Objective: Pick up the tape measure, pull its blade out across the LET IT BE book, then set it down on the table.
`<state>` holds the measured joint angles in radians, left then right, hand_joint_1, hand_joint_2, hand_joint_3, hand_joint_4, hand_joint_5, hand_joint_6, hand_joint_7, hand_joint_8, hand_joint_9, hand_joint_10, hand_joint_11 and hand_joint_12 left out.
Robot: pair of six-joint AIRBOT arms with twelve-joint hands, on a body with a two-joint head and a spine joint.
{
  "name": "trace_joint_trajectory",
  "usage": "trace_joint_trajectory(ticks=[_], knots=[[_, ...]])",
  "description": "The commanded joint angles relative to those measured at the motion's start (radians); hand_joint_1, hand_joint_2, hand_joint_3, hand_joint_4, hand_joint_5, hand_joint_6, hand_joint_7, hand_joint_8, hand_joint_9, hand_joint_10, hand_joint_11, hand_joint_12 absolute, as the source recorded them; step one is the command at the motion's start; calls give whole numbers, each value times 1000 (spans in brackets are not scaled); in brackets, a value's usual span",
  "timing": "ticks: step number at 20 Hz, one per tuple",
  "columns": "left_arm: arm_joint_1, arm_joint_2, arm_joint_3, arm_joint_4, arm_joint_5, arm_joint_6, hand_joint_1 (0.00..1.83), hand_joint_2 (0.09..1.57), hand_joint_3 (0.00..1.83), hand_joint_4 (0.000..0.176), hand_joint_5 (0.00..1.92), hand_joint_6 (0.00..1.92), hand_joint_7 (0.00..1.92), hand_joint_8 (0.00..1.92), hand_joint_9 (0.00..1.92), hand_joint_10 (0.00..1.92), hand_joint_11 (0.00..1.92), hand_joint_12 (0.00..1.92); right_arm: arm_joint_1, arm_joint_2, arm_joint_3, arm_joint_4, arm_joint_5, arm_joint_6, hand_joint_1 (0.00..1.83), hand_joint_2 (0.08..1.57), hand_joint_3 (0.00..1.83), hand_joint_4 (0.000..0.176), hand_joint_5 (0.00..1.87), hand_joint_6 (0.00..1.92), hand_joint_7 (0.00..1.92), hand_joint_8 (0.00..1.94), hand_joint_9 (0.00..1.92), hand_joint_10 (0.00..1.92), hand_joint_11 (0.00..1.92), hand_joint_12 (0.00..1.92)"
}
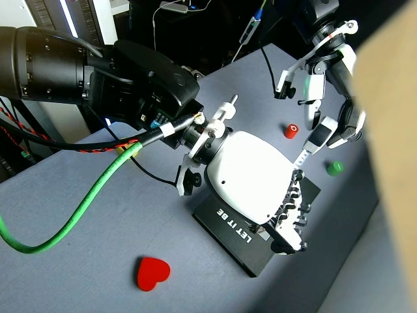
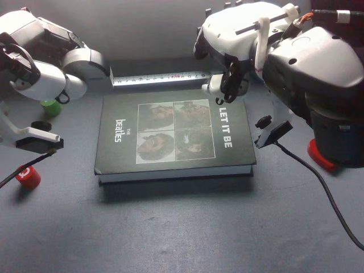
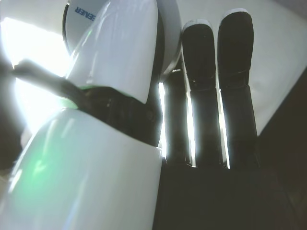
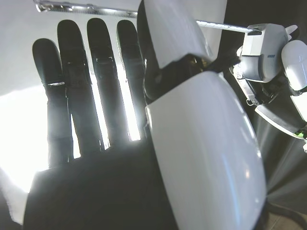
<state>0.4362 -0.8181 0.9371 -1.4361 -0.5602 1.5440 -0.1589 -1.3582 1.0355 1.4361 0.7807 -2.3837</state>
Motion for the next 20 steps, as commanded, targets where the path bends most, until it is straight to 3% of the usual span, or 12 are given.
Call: trace_joint_trajectory(ticks=[1, 17, 18, 19, 20], knots=[[-16, 8, 8, 44, -44, -11, 1361, 1164, 0, 0, 882, 998, 810, 1223, 837, 1406, 808, 1322, 11, 5, 2, -73, 33, 4, 1013, 1133, 1, 0, 728, 4, 796, 18, 749, 49, 360, 1092], [-17, 7, 10, 49, -45, -11, 1360, 1165, 0, 0, 885, 998, 804, 1229, 836, 1404, 813, 1318, 8, 5, 5, -64, 32, 6, 1002, 1135, 0, 0, 799, 27, 851, 32, 798, 67, 390, 1107], [-17, 7, 9, 49, -45, -11, 1360, 1165, 0, 0, 888, 998, 801, 1229, 836, 1404, 813, 1318, 8, 5, 6, -59, 30, 5, 1048, 1172, 0, 0, 853, 921, 901, 37, 836, 84, 432, 1103], [-18, 7, 9, 49, -45, -11, 1360, 1165, 0, 0, 889, 998, 800, 1229, 836, 1404, 814, 1317, 8, 5, 7, -57, 29, 5, 1149, 1184, 0, 0, 828, 1097, 882, 996, 909, 131, 486, 1164], [-18, 7, 9, 48, -45, -11, 1360, 1165, 0, 0, 892, 997, 798, 1230, 835, 1404, 814, 1316, 8, 5, 8, -57, 27, 5, 1181, 1177, 1, 0, 821, 1117, 907, 1168, 947, 295, 530, 1245]])
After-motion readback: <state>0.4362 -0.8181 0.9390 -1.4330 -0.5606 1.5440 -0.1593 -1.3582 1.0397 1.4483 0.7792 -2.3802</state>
